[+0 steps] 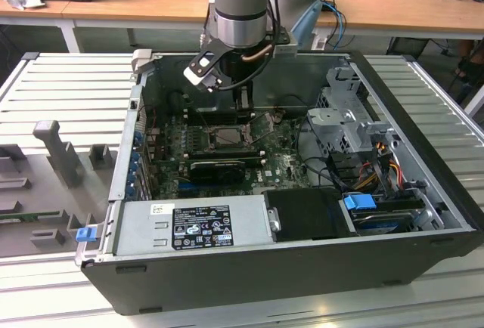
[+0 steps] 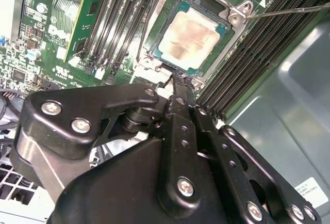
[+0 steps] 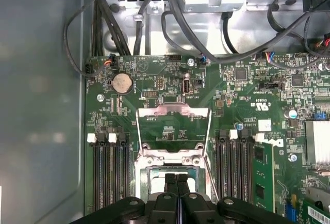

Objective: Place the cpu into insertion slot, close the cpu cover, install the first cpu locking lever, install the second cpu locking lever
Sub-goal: 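Close the cpu cover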

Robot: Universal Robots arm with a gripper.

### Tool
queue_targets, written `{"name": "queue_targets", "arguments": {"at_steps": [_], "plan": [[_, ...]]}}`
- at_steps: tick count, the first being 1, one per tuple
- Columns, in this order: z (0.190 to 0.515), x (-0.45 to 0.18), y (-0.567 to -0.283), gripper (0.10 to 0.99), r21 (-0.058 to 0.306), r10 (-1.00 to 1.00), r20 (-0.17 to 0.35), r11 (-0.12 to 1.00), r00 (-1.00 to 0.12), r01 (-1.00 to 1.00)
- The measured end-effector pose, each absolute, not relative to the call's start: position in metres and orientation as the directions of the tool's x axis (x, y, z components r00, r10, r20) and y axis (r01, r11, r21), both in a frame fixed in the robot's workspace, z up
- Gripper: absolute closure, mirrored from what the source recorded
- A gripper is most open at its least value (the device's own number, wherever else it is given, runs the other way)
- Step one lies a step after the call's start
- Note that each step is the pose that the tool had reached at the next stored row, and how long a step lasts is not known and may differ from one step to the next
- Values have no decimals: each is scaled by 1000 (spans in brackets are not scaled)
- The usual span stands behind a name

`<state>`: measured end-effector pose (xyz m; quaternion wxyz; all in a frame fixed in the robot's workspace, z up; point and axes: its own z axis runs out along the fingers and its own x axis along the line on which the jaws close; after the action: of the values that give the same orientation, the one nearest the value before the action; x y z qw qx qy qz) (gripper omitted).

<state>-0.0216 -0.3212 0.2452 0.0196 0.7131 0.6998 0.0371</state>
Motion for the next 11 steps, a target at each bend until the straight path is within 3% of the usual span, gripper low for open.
{"name": "queue_targets", "arguments": {"at_steps": [11], "plan": [[252, -18, -321, 980, 80, 1000, 24, -20, 18, 997]]}}
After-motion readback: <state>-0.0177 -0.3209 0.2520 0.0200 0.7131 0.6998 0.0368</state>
